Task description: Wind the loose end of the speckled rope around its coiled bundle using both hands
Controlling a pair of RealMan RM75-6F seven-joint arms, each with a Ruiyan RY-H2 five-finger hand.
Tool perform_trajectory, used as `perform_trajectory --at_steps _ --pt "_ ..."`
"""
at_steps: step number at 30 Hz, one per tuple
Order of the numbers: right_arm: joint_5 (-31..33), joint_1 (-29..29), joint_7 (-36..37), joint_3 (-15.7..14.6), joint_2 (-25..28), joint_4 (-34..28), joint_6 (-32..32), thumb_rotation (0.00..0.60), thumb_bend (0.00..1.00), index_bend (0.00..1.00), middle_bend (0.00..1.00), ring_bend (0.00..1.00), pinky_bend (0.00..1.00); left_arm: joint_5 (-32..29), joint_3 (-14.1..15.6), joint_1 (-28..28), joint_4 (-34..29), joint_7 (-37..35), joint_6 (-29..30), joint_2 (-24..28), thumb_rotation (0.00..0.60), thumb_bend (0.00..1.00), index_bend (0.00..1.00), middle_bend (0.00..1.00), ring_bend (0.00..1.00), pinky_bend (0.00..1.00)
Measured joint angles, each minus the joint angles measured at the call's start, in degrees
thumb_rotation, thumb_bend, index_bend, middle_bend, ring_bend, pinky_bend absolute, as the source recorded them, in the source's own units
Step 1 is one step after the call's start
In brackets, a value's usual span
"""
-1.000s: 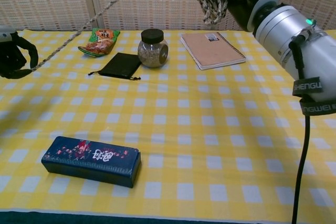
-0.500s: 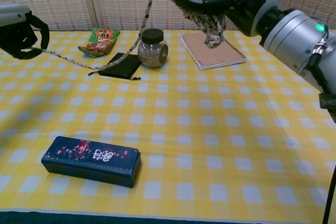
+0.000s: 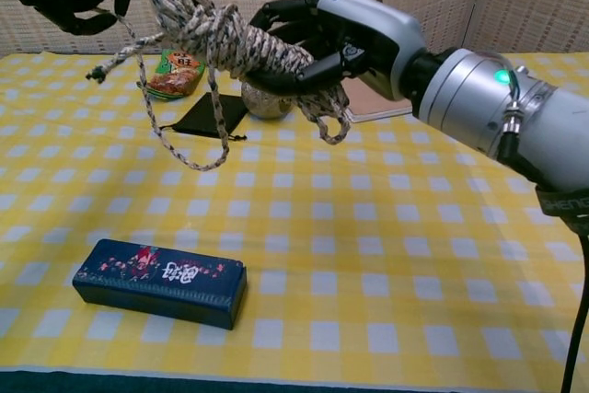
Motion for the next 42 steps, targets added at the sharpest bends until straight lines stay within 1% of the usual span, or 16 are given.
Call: perform_trajectory --at_steps 7,12,16,18,19,21,24,27,31,38,42 --pt "7.2 2.2 -9.4 1.3 -3.0 -1.2 -3.8 0.600 0.39 0.96 0.80 0.85 0.76 0.0 -1.6 -2.9 -4.6 4.6 0.4 -1.0 0.600 0.58 0.62 0.88 0.82 0.79" --pt "15.1 3.5 -16.7 3.0 -6.5 -1.6 -5.2 0.600 0.39 0.97 0.81 0.84 0.76 0.4 -1.9 -3.5 -6.4 5.1 1.2 -1.6 0.600 0.58 0.62 0.88 0.82 0.79" --pt "21.9 4.7 -22.1 4.9 -9.9 -1.3 -5.3 0.600 0.39 0.97 0.81 0.84 0.76 2.2 -1.3 -3.2 -7.3 4.7 2.1 -1.5 0.600 0.58 0.62 0.88 0.82 0.79" --pt "26.0 5.4 -24.5 6.4 -12.2 -0.7 -5.1 0.600 0.39 0.97 0.81 0.85 0.77 3.2 -0.8 -2.9 -7.6 4.3 2.5 -1.4 0.600 0.58 0.62 0.88 0.82 0.79" --pt "27.0 5.5 -25.0 6.8 -12.9 -0.5 -5.0 0.600 0.39 0.97 0.81 0.85 0.77 3.8 -0.4 -2.7 -7.8 4.0 2.8 -1.4 0.600 0.58 0.62 0.88 0.82 0.79" --pt "30.2 6.2 -26.8 8.3 -15.3 0.6 -4.2 0.600 0.39 0.97 0.81 0.85 0.77 4.7 0.0 -2.3 -8.1 3.2 3.2 -1.3 0.600 0.58 0.62 0.88 0.82 0.79" --pt "33.3 6.9 -28.0 10.6 -19.1 2.8 -2.3 0.600 0.39 0.97 0.81 0.85 0.77 6.2 0.8 -1.4 -8.7 1.8 4.1 -1.1 0.600 0.58 0.62 0.88 0.82 0.79" --pt "34.8 7.3 -27.5 13.6 -22.8 5.4 0.4 0.600 0.39 0.97 0.81 0.85 0.77 8.1 1.8 -0.3 -9.1 0.3 4.9 -0.7 0.600 0.58 0.62 0.88 0.82 0.79" --pt "35.0 7.3 -24.4 16.3 -25.3 7.7 2.4 0.600 0.39 0.97 0.81 0.85 0.78 9.8 3.4 1.3 -9.5 -3.0 5.7 0.3 0.600 0.58 0.62 0.88 0.82 0.79" --pt "32.0 6.3 -13.9 20.0 -28.3 10.9 5.0 0.600 0.39 0.97 0.82 0.86 0.78 12.0 6.0 4.2 -7.9 -9.3 6.6 1.2 0.600 0.58 0.63 0.88 0.82 0.79" --pt "29.9 5.4 -7.4 21.5 -28.6 11.5 5.0 0.600 0.39 0.97 0.82 0.87 0.78 12.0 6.8 5.3 -6.1 -12.5 6.4 1.3 0.600 0.58 0.63 0.88 0.82 0.79"
